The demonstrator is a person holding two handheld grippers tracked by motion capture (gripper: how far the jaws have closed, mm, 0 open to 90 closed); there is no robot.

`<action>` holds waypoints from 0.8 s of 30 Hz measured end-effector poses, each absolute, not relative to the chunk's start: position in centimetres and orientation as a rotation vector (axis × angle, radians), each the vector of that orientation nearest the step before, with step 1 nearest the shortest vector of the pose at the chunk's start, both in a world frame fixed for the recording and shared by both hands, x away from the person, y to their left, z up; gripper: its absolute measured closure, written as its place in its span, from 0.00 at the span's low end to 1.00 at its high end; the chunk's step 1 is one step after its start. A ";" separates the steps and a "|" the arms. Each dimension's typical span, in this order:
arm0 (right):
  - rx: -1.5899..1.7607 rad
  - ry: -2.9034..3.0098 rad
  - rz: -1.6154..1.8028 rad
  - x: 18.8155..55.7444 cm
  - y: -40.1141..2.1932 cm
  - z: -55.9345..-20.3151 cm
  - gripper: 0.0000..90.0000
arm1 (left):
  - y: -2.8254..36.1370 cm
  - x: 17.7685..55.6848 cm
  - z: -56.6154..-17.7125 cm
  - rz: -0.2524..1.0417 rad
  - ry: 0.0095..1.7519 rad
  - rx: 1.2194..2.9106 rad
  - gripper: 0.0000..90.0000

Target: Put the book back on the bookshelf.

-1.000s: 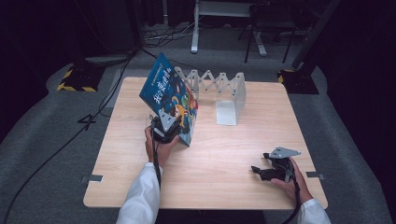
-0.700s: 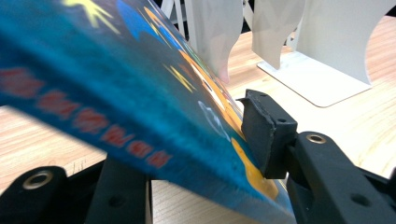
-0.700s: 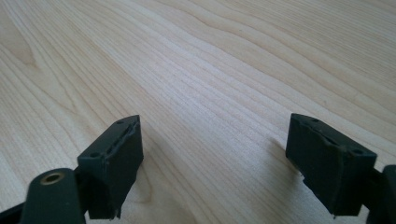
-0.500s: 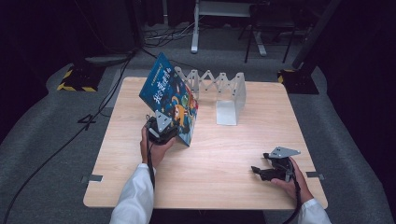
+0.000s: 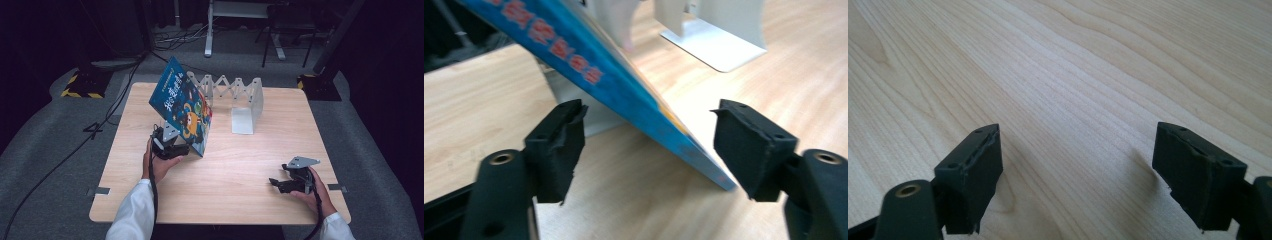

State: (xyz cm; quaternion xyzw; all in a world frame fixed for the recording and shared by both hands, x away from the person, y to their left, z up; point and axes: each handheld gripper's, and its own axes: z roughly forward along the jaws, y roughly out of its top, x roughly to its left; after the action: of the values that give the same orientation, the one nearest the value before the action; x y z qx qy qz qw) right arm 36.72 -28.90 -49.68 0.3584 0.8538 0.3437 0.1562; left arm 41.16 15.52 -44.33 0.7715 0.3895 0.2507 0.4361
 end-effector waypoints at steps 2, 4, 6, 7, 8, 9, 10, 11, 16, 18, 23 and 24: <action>1.009 2.432 0.981 36.5 -28.7 -49.4 0.23 | 15.7 40.7 -44.0 0.626 0.946 1.931 0.29; 1.000 2.427 0.982 36.4 -28.6 -49.1 0.23 | 15.8 40.4 -43.8 0.625 0.928 1.951 0.27; 0.988 2.429 0.979 36.2 -28.5 -48.9 0.23 | 16.1 40.1 -43.8 0.605 0.918 1.977 0.25; 0.985 2.428 0.971 36.2 -28.4 -48.8 0.23 | 16.3 39.9 -43.8 0.596 0.918 1.988 0.24; 0.982 2.425 0.959 36.1 -28.3 -48.7 0.23 | 16.4 39.8 -43.8 0.589 0.914 1.995 0.24; 0.982 2.427 0.947 36.1 -28.2 -48.6 0.23 | 16.5 39.6 -43.9 0.587 0.907 2.005 0.23; 0.977 2.428 0.936 36.1 -28.2 -48.5 0.23 | 16.8 39.4 -44.0 0.583 0.893 2.016 0.22; 0.973 2.428 0.925 36.0 -28.1 -48.4 0.23 | 16.9 39.2 -44.0 0.581 0.884 2.021 0.21; 0.967 2.424 0.918 35.9 -27.9 -48.1 0.23 | 17.4 38.0 -44.3 0.614 0.855 2.083 0.19; 0.968 2.425 0.913 35.8 -27.8 -48.1 0.23 | 17.5 37.4 -44.3 0.621 0.828 2.111 0.19; 0.943 2.428 0.892 35.4 -27.8 -48.0 0.23 | 17.6 36.3 -44.5 0.679 0.803 2.189 0.19; 0.943 2.423 0.887 35.3 -27.8 -48.0 0.23 | 17.6 36.0 -44.5 0.685 0.797 2.212 0.20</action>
State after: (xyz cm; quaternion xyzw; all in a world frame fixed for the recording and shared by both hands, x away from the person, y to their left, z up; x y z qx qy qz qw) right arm 35.26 -27.80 -48.02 0.3365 0.8650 0.3167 0.1958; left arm 35.99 17.63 -44.54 0.8496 0.3060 0.2632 0.3395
